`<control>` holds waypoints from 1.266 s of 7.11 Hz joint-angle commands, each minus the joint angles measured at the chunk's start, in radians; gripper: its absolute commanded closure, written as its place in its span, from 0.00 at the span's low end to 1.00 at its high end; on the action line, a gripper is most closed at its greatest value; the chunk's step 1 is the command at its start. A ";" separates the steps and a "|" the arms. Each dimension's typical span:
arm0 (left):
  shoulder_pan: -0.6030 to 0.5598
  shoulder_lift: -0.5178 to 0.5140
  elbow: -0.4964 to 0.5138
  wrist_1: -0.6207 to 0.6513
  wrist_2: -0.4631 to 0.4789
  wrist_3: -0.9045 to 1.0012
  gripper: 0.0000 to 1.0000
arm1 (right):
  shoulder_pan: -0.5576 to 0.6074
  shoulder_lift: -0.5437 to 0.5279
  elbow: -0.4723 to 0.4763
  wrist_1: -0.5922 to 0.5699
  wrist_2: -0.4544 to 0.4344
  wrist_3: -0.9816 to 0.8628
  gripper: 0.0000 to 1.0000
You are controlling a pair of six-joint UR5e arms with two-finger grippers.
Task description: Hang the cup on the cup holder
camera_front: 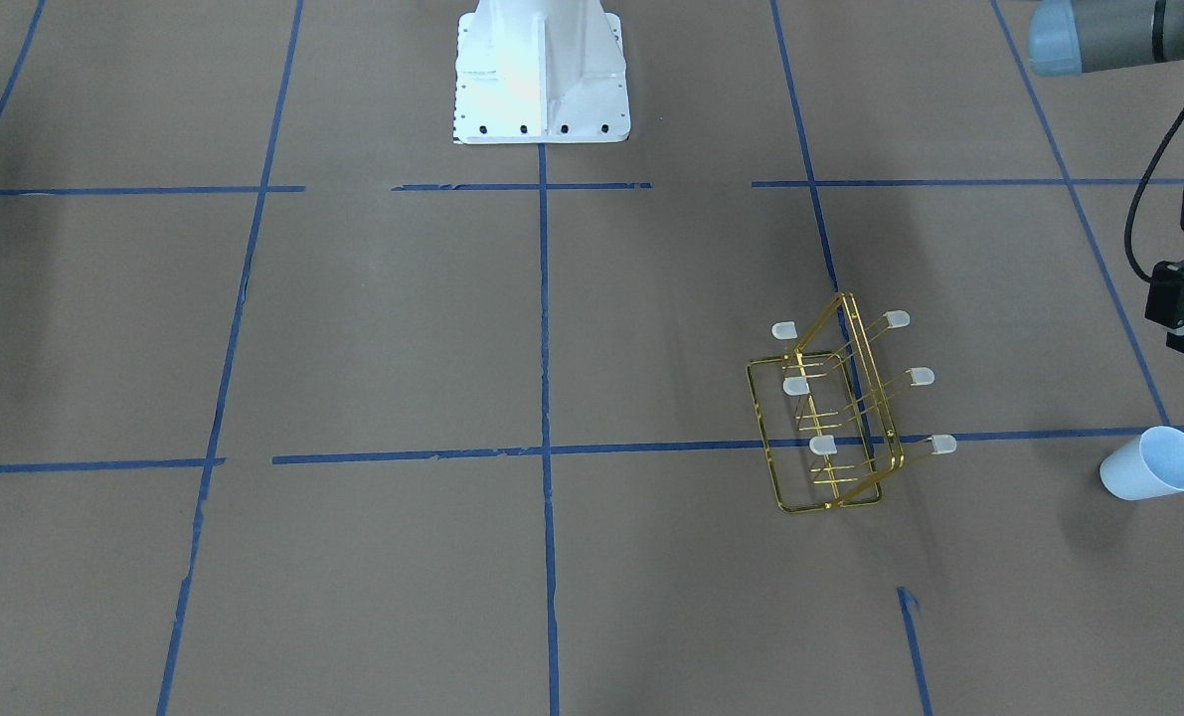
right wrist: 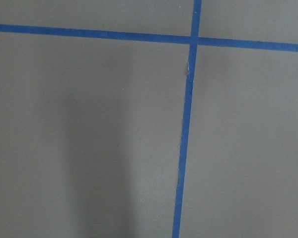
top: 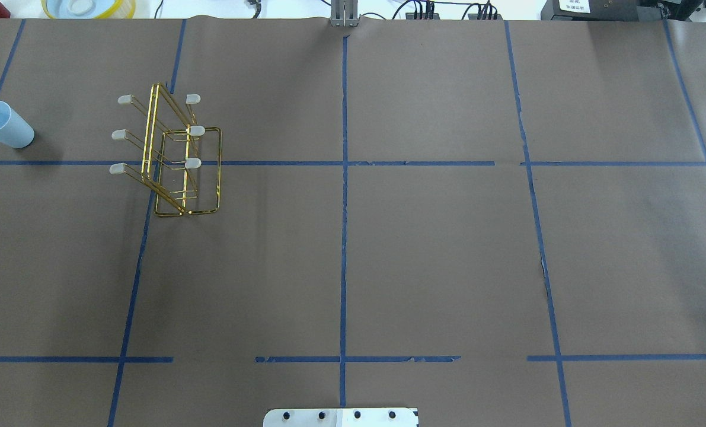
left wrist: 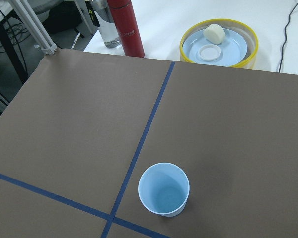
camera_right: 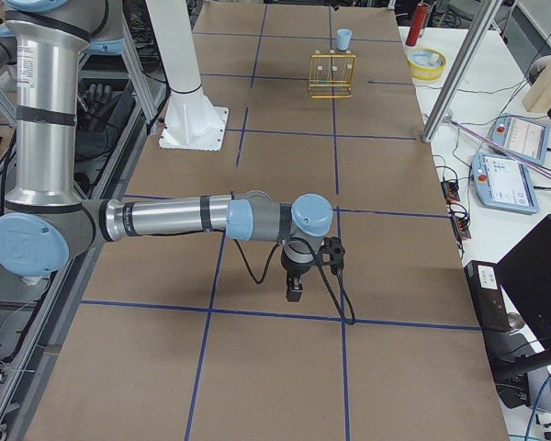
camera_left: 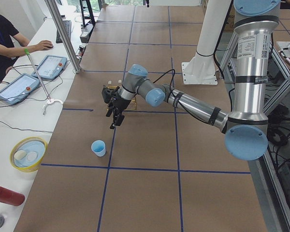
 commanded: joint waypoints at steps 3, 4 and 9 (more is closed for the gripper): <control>0.103 0.002 0.217 -0.240 0.253 -0.326 0.00 | 0.000 0.000 0.000 0.000 0.000 0.000 0.00; 0.137 0.002 0.235 -0.258 0.315 -0.388 0.00 | 0.000 0.000 0.000 -0.001 0.000 0.000 0.00; 0.303 -0.030 0.406 -0.256 0.628 -0.624 0.00 | 0.000 0.000 0.000 -0.001 0.000 0.000 0.00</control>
